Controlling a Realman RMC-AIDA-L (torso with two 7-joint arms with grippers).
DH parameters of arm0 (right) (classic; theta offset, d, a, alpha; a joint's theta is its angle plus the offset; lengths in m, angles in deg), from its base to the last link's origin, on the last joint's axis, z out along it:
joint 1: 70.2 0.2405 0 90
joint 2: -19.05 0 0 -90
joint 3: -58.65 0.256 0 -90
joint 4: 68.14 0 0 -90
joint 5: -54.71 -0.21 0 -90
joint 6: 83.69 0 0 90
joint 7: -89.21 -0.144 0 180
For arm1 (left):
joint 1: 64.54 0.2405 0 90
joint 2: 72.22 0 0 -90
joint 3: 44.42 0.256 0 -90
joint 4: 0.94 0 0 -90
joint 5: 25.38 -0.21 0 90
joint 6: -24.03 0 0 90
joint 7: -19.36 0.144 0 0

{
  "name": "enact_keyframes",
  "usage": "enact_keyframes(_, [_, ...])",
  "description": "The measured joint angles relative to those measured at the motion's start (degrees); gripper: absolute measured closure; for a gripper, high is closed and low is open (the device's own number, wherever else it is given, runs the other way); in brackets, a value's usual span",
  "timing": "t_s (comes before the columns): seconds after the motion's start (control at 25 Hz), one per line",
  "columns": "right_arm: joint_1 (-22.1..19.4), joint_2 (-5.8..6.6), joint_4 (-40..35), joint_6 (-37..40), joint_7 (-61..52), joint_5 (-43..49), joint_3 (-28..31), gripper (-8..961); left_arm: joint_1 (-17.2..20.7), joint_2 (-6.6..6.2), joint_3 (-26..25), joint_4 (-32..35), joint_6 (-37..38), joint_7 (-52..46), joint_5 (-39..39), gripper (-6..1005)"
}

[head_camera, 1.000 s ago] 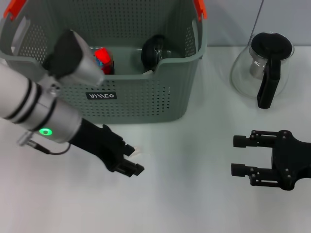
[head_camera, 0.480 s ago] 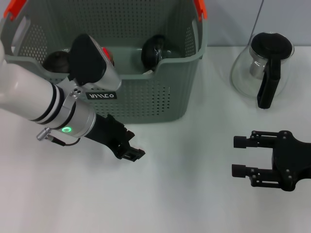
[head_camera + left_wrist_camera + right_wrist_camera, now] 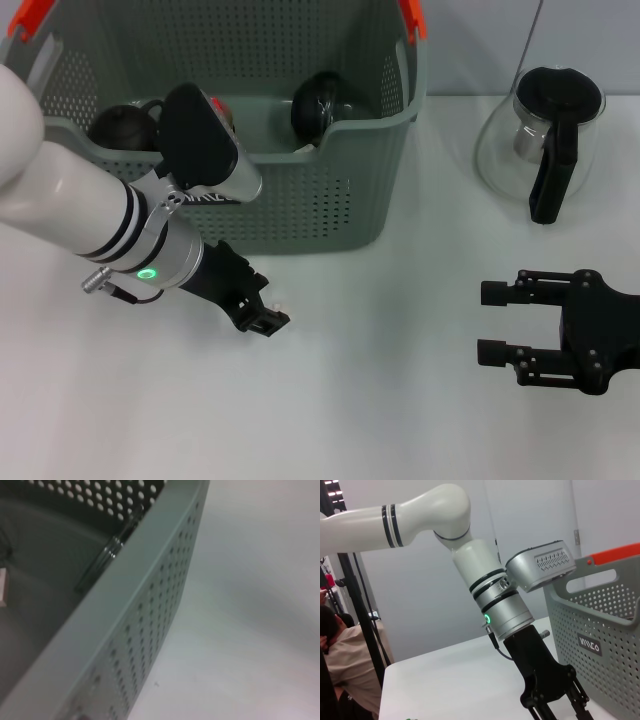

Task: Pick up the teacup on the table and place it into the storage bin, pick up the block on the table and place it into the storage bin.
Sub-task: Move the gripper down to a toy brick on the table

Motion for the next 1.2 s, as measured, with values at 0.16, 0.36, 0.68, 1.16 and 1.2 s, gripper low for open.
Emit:
enact_keyframes(0.16, [0.0, 0.0, 0.0, 0.05, 0.0, -0.01, 0.0, 253, 0.0, -0.02, 0.74, -0.44, -0.34, -0.26, -0.97, 420])
enact_keyframes(0.36, [-0.13, 0.0, 0.0, 0.09, 0.0, -0.01, 0.0, 253, 0.0, 0.13, 1.53, -0.69, 0.45, -0.27, -1.08, 420])
enact_keyframes(0.68, [-0.15, 0.0, 0.0, 1.03, 0.0, -0.01, 0.03, 254, 0.01, 0.24, 2.44, 0.27, 1.5, -0.28, -0.62, 420])
enact_keyframes(1.16, [-0.29, 0.09, 0.0, 1.05, 0.0, -0.01, 0.22, 255, 5.01, 0.49, 8.2, 6.39, -2.1, -1.26, -1.16, 421])
enact_keyframes(1.2, [-0.29, 0.11, 0.0, 1.05, 0.0, -0.01, 0.25, 255, 5.16, 0.51, 8.53, 6.57, -2.18, -1.55, -1.27, 421])
